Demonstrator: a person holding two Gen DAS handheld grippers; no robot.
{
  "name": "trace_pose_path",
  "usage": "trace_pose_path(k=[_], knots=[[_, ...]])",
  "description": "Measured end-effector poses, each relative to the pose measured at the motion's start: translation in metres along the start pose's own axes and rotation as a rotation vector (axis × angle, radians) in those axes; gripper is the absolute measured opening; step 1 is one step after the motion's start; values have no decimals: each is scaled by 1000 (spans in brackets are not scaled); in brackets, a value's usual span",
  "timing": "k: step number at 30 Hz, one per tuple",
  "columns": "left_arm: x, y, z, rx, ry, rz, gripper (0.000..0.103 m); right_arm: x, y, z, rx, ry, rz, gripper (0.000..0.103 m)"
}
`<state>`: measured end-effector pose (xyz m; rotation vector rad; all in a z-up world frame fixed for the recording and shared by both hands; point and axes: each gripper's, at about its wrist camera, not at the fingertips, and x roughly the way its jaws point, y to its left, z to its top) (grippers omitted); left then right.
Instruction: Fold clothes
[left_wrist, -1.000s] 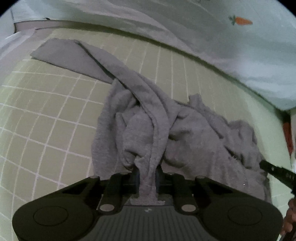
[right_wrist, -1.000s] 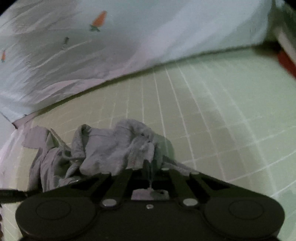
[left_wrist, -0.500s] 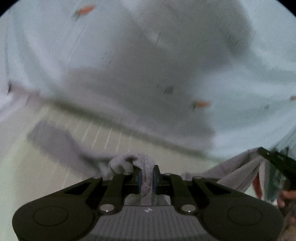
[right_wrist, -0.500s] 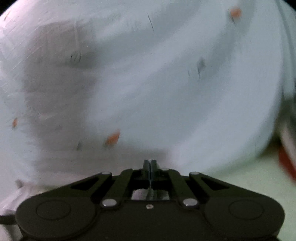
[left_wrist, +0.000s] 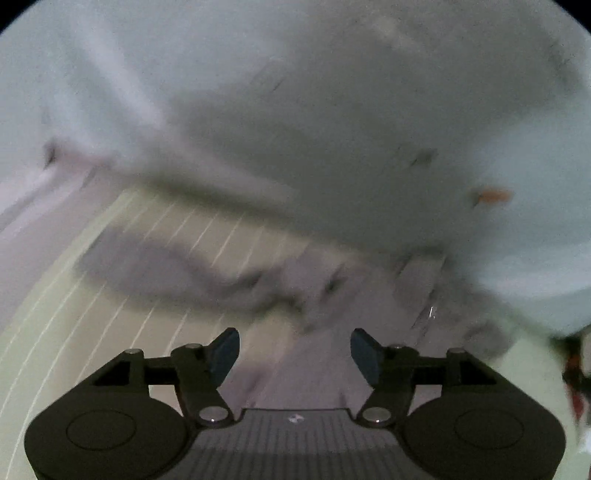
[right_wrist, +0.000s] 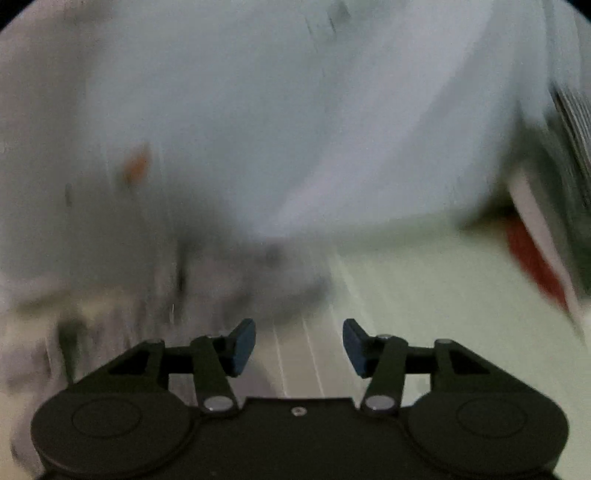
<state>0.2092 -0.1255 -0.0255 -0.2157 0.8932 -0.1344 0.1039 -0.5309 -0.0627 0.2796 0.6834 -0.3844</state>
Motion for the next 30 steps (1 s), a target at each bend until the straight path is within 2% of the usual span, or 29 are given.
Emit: trace_pose_path(k=[2,4,7,9,12,18,19,20,21,22,23,26,28,30], knots=[[-7,17,-27,-29,58,25,75,-6,-9,-41,19,103,4,53],[-15,29,-54,-47,110,38,75,-16,-11,-72,1,170,31,54],[-32,35,-80,-45,141,47,80,-31,-5,-109,-71,241,70,62],[-43,37,-94,-30,154,42,81,-34,-1,-122,-106,270,89,66],[-46,29,-97,25,150,34,85,-33,6,-133,-134,303,115,72],[-52,17,-98,85,119,27,88,-20,26,-143,-219,344,145,76],[-52,16,-98,88,117,30,88,-20,27,-144,-237,333,149,70],[-52,15,-98,90,115,33,88,-22,28,-144,-252,324,158,57],[-52,14,-97,92,113,37,88,-23,29,-144,-266,315,167,47],[-51,13,-96,95,111,39,88,-24,29,-143,-269,309,182,29],[-50,12,-95,99,109,41,88,-24,27,-141,-263,308,193,22],[-48,8,-91,115,109,47,89,-24,15,-136,-248,298,180,12],[-47,6,-89,131,113,51,89,-23,2,-133,-280,269,109,10],[-45,4,-88,142,116,55,89,-15,-29,-119,-297,240,-8,9]])
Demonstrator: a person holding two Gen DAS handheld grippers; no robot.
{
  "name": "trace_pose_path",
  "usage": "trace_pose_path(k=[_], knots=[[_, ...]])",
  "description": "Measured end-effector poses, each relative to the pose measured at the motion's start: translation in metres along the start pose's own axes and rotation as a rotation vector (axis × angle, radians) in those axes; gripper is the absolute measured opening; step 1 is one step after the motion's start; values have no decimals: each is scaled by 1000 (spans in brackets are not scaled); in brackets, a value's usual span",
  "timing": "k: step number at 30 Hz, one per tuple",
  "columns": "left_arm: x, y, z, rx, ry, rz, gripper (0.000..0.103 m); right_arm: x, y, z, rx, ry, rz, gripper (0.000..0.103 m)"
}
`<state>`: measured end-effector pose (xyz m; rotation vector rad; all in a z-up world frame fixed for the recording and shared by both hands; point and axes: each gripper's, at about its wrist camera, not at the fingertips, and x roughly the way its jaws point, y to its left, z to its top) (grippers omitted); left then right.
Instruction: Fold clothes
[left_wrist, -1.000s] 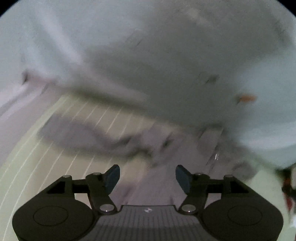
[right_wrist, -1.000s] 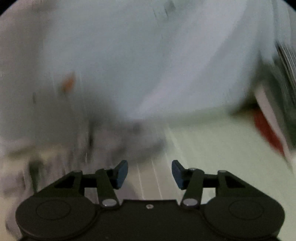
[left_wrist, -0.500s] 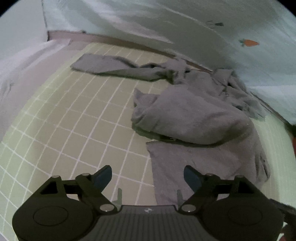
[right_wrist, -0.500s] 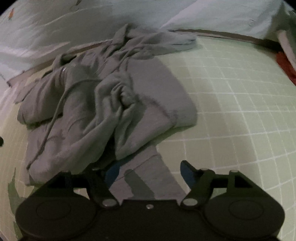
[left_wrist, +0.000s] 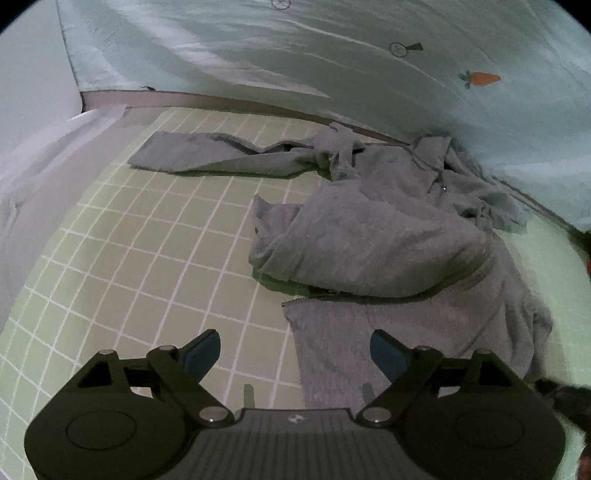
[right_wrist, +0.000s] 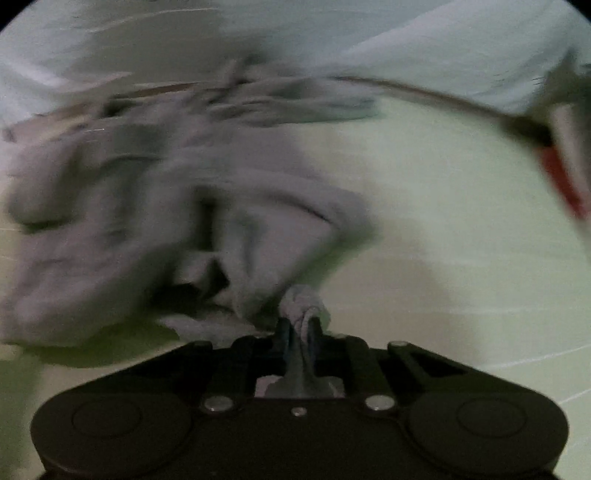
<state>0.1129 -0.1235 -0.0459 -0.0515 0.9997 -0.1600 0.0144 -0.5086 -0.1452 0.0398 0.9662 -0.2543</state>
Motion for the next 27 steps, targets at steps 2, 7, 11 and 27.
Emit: trace_pose_path(k=[2,7,11,27], knots=[[2,-1,1,7,4,4,89,8,-41,9,20,-7,-140,8],[10,1,7,6,13,12,89,7,-161,33,300,-21,-470,10],[19,1,16,8,14,17,89,-19,-200,41,480,-67,-451,46],[83,-9,68,143,84,-93,89,-4,37,38,455,103,288,72]])
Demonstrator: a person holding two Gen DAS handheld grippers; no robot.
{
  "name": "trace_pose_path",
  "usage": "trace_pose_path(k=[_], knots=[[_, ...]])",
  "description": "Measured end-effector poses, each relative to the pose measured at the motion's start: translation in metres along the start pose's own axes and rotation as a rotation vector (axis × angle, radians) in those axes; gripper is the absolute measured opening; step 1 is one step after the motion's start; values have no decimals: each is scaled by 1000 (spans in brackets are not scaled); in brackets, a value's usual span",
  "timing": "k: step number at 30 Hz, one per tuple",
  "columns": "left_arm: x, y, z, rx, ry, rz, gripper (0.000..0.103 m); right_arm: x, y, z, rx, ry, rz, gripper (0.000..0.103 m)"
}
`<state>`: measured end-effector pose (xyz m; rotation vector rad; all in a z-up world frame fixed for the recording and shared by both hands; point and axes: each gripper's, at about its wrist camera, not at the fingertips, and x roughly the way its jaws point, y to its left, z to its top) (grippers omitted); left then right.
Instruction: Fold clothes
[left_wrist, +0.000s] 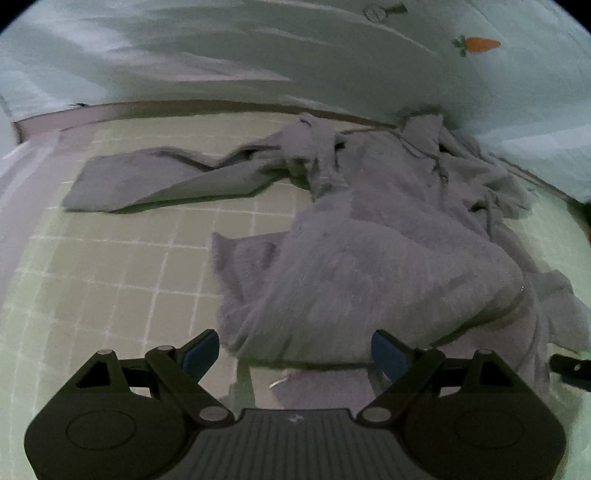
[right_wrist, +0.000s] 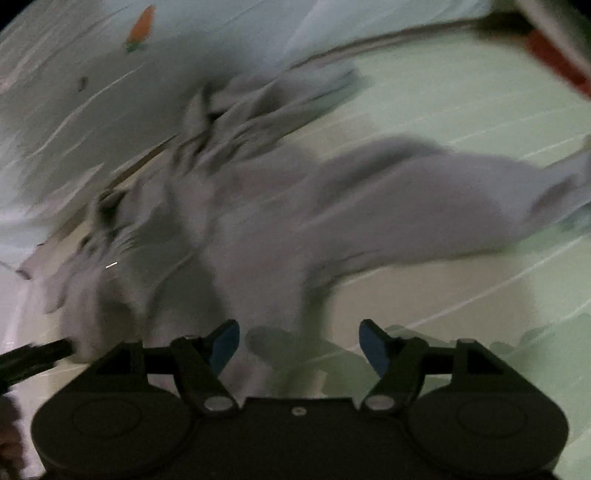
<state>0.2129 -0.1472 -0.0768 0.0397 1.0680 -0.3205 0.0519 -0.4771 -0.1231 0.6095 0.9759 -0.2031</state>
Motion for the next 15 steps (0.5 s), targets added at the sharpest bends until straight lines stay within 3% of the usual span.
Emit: trace_pose_path(k=[4,7,9,11,13,15], knots=[[15,-3,11,-4,-1,-49,84,8,16,-5,-12,40,17,69],[20,0,14,-28,2,-82,65,10,19,-6,-16,46,5,65],[22,4,13,-50,8,-97,37,11,18,-8,-14,55,10,56],[22,10,9,-78,12,-109,18,12,19,-12,-21,74,0,29],[19,14,4,-109,3,-123,16,9,19,-18,-51,74,-18,8],[9,14,-5,-124,-13,-127,13,0,13,-22,-41,62,1,6]])
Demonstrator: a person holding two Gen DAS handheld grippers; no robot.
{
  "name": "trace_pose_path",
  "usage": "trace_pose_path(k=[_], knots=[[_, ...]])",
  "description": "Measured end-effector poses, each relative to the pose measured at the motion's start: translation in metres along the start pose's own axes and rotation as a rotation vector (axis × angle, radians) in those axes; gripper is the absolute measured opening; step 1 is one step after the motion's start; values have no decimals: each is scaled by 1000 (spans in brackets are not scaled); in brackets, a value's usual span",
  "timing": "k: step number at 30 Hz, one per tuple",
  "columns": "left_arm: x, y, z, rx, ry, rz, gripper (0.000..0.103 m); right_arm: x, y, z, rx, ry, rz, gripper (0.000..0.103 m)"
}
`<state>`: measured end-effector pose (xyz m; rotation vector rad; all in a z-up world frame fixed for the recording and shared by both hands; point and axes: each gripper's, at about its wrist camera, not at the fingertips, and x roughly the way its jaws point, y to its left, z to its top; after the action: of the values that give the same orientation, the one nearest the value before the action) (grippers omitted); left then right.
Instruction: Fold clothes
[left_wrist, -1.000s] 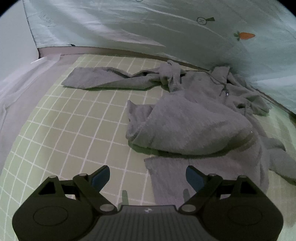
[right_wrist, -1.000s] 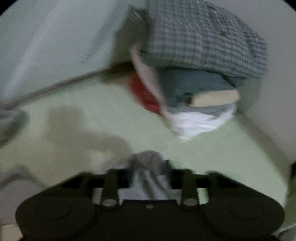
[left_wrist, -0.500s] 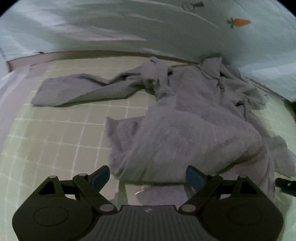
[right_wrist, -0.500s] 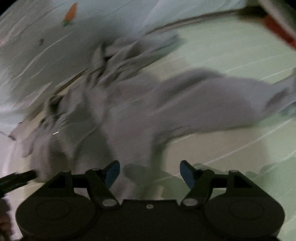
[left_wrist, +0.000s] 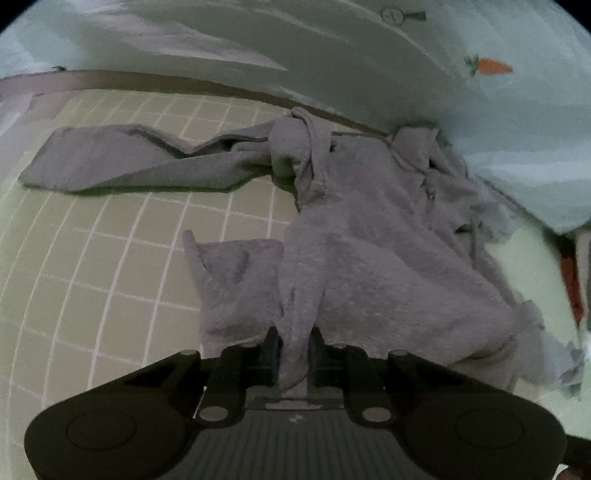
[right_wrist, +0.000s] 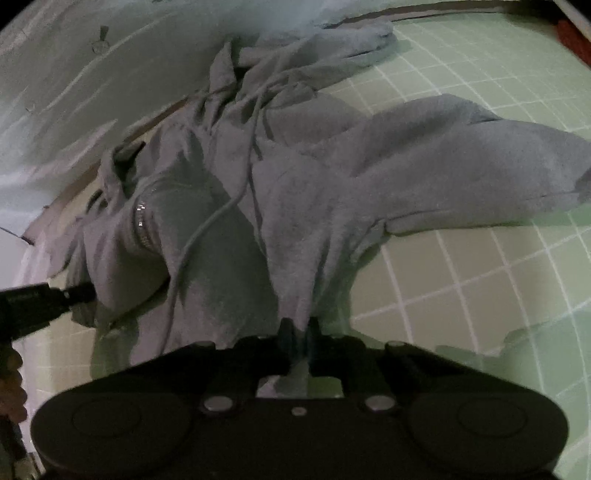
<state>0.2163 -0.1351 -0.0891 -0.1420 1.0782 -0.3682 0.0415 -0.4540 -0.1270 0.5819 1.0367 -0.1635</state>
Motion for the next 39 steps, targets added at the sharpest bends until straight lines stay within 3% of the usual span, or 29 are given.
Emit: trace_pose_path(k=[6,9,13,16,18,19,20,21,22,23,24,26,31,36,37,39], knots=[[-57,-14,-47,-10,-64,-5,11,-60,-27,-6,63,-116,62,5],[-100,-16,-67,-58,-88,-54,11,-98,-35,-5,38,-169,63,5],[-143,-31,-72,-35,-157,-82,11,-142,-32,11,-27,-254,77,5],[-132,-34,-63,-46,-178,-83,12,-145,-25,31,-103,-335,39,5],[-109,-31,-59,-81,-182,-70,15,-122,-25,47,-120,-331,37,6],[-96,-29,-57,-103,-165,-49,17,-110,-24,54,-119,-291,25,11],[-88,-27,-56,-122,-147,-28,19,-99,-25,59,-109,-260,-11,23],[-84,-24,-55,-136,-143,-20,24,-94,-25,59,-105,-258,-34,28],[-82,-21,-55,-146,-146,-21,29,-88,-25,58,-102,-256,-54,44],[-80,-18,-55,-155,-150,-23,45,-86,-25,54,-104,-261,-46,51],[-79,-13,-55,-165,-151,-21,65,-86,-27,48,-98,-262,-41,51],[-77,-6,-58,-170,-138,-24,76,-84,-37,34,-62,-240,-53,56],[-53,1,-70,-132,-35,-71,76,-67,-57,-3,-3,-146,-38,65],[-31,-3,-74,-126,23,-48,74,-51,-56,-13,-15,-109,-7,66],[-29,-4,-73,-124,22,-58,71,-49,-53,-12,-29,-117,2,66],[-25,-5,-71,-129,32,-68,44,-45,-50,-11,-47,-104,33,63]])
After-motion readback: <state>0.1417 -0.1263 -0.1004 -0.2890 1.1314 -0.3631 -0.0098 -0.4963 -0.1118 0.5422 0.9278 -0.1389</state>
